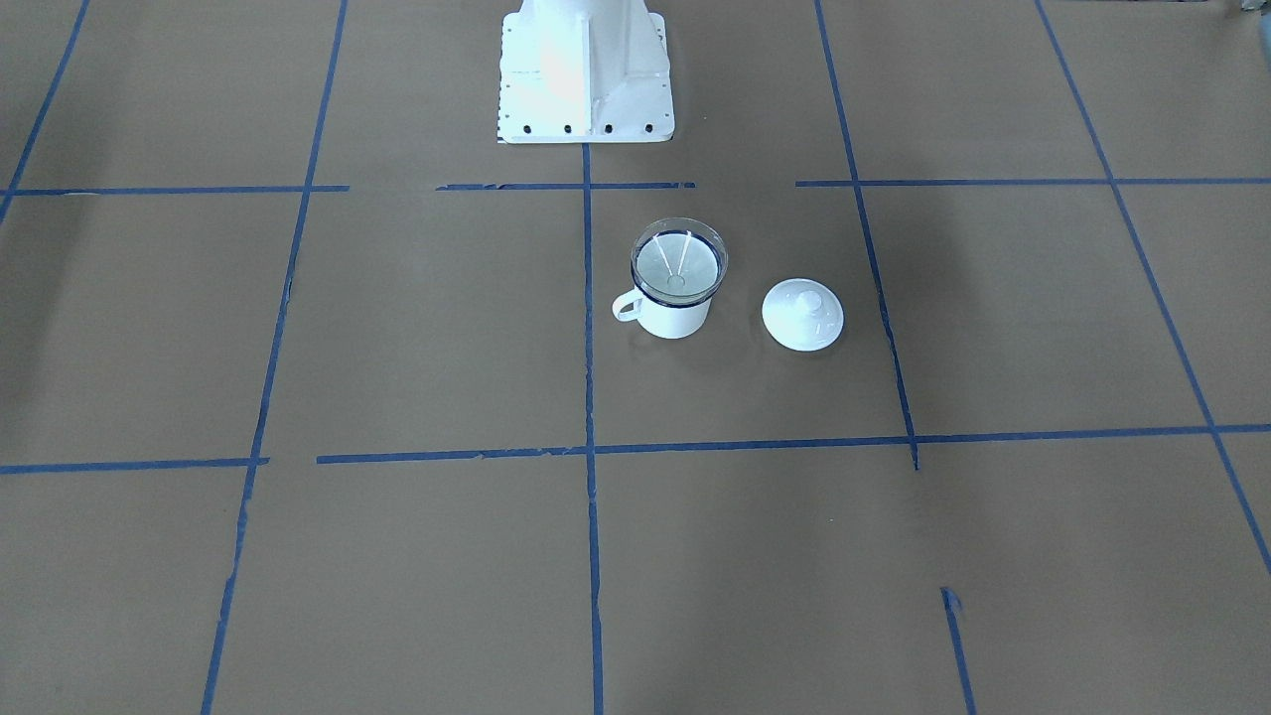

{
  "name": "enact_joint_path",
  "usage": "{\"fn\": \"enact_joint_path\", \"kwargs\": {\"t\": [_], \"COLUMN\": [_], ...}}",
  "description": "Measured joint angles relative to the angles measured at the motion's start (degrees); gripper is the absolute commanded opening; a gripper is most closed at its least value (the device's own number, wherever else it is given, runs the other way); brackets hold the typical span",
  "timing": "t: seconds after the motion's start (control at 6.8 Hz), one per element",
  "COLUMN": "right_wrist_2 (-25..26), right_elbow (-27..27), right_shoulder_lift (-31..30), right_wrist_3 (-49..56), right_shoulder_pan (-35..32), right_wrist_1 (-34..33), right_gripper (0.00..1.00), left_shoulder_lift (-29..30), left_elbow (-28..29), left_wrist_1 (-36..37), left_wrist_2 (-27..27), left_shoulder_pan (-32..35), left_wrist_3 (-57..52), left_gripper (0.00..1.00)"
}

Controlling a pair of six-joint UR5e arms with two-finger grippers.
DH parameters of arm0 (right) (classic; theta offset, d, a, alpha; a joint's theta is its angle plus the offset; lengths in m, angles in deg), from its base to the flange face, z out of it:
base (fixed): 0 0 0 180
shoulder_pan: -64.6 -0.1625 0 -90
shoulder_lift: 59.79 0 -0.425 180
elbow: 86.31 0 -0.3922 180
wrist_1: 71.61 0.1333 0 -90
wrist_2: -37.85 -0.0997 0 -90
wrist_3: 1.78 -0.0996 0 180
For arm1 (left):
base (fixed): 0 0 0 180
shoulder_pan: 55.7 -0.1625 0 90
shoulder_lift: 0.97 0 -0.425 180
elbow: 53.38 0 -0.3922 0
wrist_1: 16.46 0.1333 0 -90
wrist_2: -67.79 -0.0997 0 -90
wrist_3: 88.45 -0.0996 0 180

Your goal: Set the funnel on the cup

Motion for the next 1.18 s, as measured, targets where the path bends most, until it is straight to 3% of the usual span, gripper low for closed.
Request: {"fn": "enact_joint_path", "kwargs": {"t": [0.29,0.44,1.18], "right_wrist_2": [0.00,0.00,0.00], "right_elbow": [0.00,-0.01,-0.03], "right_shoulder_lift": [0.00,0.00,0.00], "right_wrist_3": [0.00,0.00,0.00], "right_shoulder_pan": [0.00,0.00,0.00], "right_wrist_1": [0.01,0.00,0.00], "right_gripper": [1.00,1.00,1.00], "left_shoulder_lift": [-10.43,-12.86,-14.25], "left_elbow": [2.34,2.63,3.18], "left_wrist_1": [-9.26,-11.59,-12.29], "left_wrist_2": [4.67,6.53,8.76], "left_shoulder_pan": [3.19,3.50,4.97], "left_wrist_3": [-1.94,-1.85,-1.76], "left_gripper": [1.00,1.00,1.00]}}
